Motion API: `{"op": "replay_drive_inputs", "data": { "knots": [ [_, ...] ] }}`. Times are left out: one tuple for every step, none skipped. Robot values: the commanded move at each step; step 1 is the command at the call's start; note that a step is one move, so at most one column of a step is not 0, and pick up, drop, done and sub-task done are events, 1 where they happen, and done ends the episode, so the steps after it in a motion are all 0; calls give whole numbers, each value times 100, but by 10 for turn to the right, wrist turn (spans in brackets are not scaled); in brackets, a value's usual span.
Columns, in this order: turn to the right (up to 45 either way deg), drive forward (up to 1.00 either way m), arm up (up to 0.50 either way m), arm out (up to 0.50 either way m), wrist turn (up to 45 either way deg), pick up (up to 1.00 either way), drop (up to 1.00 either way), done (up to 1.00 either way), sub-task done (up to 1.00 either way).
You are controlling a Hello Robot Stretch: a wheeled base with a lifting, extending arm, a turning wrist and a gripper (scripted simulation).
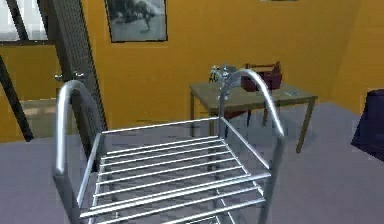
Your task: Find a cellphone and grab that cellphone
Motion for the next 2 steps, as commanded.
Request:
{"op": "replay_drive_inputs", "data": {
  "knots": [
    [450, 0, 0, 0, 0, 0, 0, 0, 0],
    [210, 0, 0, 0, 0, 0, 0, 0, 0]
  ]
}}
